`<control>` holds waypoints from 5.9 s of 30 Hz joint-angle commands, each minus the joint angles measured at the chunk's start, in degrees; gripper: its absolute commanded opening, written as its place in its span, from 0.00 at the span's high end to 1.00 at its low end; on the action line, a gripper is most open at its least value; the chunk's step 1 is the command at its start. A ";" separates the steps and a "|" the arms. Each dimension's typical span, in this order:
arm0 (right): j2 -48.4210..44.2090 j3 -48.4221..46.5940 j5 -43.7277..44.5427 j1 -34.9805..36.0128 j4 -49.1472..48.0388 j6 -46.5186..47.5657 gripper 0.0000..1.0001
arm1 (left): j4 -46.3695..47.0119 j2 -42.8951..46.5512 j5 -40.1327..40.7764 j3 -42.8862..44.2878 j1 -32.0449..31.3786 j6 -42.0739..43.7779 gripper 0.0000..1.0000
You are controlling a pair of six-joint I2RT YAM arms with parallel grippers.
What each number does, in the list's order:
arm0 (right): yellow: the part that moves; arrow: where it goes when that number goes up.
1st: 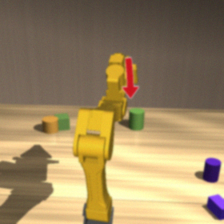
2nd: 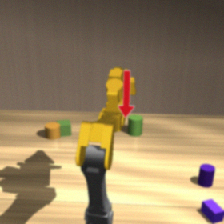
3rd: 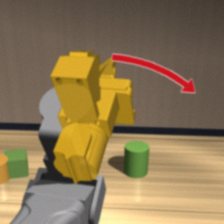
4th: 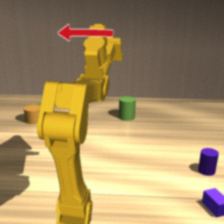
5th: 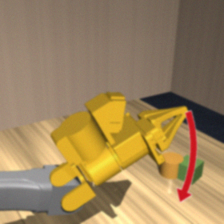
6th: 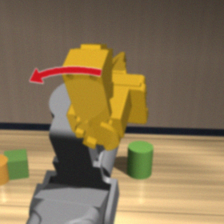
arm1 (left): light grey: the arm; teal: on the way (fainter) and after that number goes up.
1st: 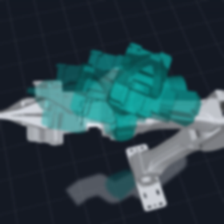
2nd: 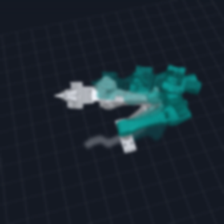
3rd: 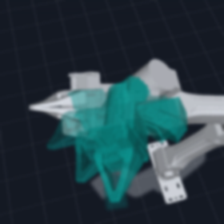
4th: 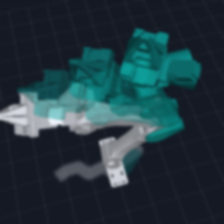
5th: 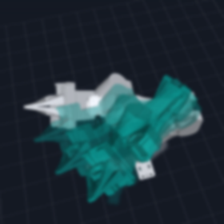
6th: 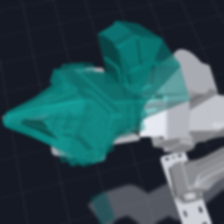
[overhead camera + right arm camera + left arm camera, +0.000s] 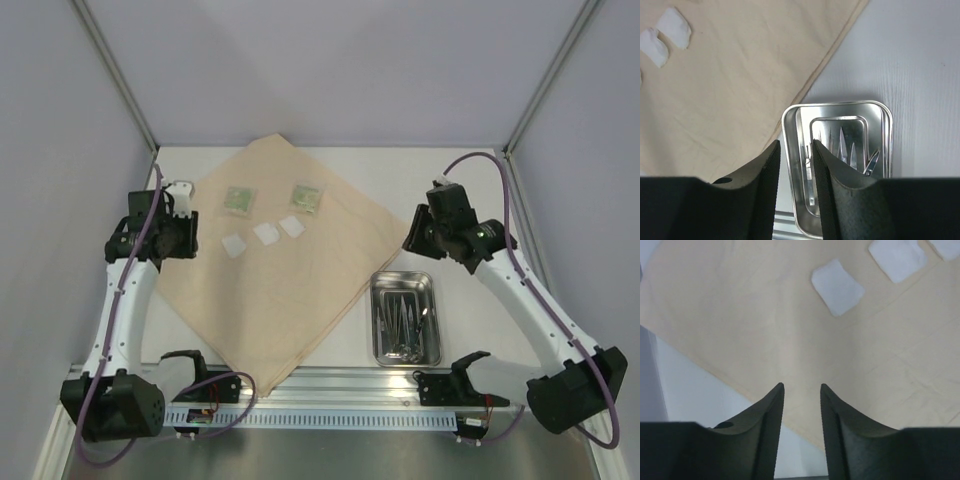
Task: Prepare the surgical pack
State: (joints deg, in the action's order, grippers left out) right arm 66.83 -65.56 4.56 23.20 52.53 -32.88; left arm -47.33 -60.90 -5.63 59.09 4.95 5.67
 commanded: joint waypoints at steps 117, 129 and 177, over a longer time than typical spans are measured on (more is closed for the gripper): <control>22.56 -4.58 -8.16 3.17 -18.96 5.81 0.63 | 20.17 -56.08 -21.27 23.44 -8.03 -18.77 0.81; 23.61 -5.54 -8.86 3.25 -18.61 5.99 0.63 | 16.13 -55.37 -18.63 23.61 -8.20 -14.29 0.40; 19.04 -3.17 -7.37 3.25 -17.64 6.17 0.62 | 16.30 -50.61 -27.07 28.79 -15.85 -19.82 1.00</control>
State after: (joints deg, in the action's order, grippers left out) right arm 88.38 -69.14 -2.59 26.13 36.38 -26.55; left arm -33.69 -108.49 -31.46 85.97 -9.37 -10.68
